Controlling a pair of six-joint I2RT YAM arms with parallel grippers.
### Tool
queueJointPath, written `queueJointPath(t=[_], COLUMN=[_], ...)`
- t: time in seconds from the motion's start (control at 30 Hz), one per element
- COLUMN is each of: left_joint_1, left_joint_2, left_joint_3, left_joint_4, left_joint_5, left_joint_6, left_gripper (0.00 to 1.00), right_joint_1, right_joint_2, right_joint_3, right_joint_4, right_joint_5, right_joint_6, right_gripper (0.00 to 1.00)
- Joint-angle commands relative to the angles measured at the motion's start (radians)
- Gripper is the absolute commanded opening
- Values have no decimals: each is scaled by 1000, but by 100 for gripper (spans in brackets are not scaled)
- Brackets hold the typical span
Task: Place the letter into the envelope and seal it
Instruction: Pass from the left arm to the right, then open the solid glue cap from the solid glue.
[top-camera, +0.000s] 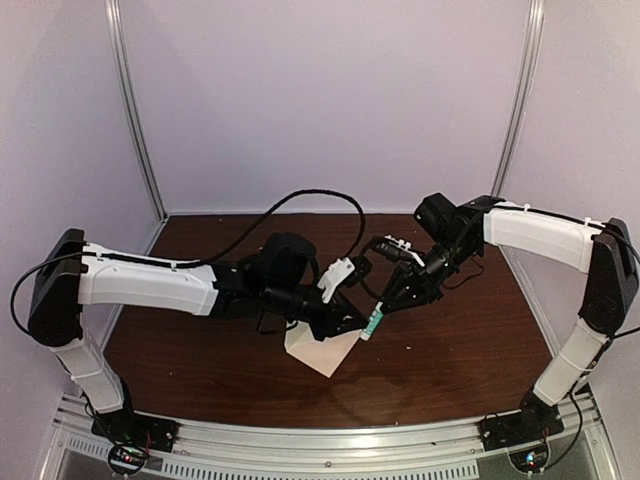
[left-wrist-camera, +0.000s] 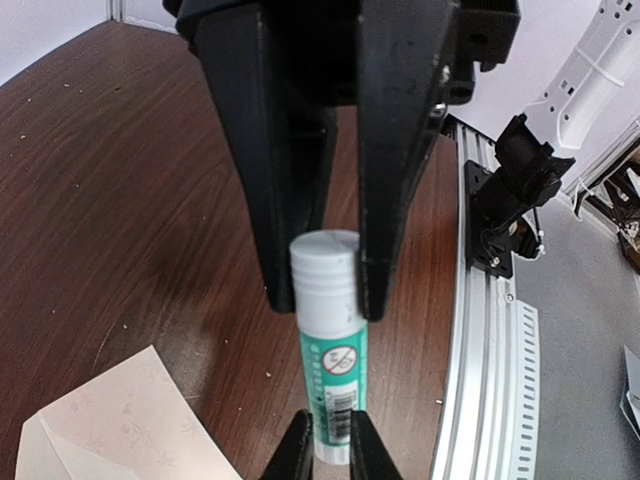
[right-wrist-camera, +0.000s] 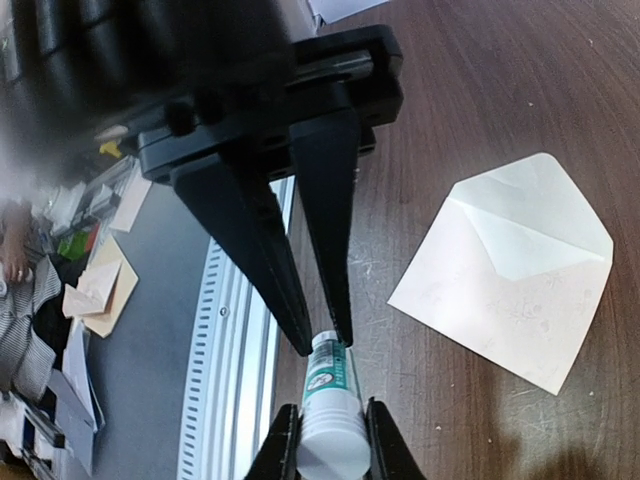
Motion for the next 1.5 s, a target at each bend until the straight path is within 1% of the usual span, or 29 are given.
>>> queueJointPath(t=[0.0, 0.07, 0.17, 0.27, 0.3, 0.57, 0.67, 0.87, 0.97, 1.07, 1.13, 1.23, 1.27, 1.37, 1.47], left_joint_1=[1, 1, 1, 2, 4, 14, 15, 16, 16, 17, 18, 18, 18, 18, 18], left_joint_2=[-24, -20, -9, 9, 14, 52, 61, 62, 64, 71, 77, 90, 92, 97, 99], left_joint_3=[-3, -1, 4, 5, 5, 20, 21, 17, 17, 19, 24, 37, 39, 43, 45], left_joint_4=[71, 69, 72, 96, 104, 156, 176, 208, 215, 221, 218, 199, 199, 201, 210], left_joint_5=[22, 21, 23, 44, 50, 85, 97, 123, 127, 141, 144, 142, 142, 141, 149], left_joint_6=[-9, -18, -22, -36, -42, -61, -59, -52, -52, -50, -51, -52, -52, -50, -48], left_gripper=[16, 27, 41, 49, 50, 45, 41, 29, 27, 23, 23, 31, 31, 31, 25], right_joint_1=[6, 7, 7, 7, 7, 6, 7, 7, 7, 7, 6, 6, 6, 6, 7], right_joint_2=[-13, -9, -6, 0, 1, -8, -7, -11, -12, -13, -16, -21, -22, -22, -22], right_joint_3=[-9, -6, -7, -6, -6, -9, -10, -20, -25, -28, -27, -28, -28, -29, -33], right_joint_4=[-8, -23, -24, -28, -28, -16, -16, -7, -1, 4, 6, 11, 12, 15, 17], right_joint_5=[-29, -39, -43, -46, -49, -76, -79, -76, -72, -71, -73, -75, -74, -76, -72], right_joint_6=[-21, -35, -37, -38, -40, -24, -21, -17, -13, -11, -9, -5, -4, -3, -2], right_gripper=[8, 5, 5, 5, 5, 4, 5, 5, 4, 4, 4, 4, 4, 4, 4])
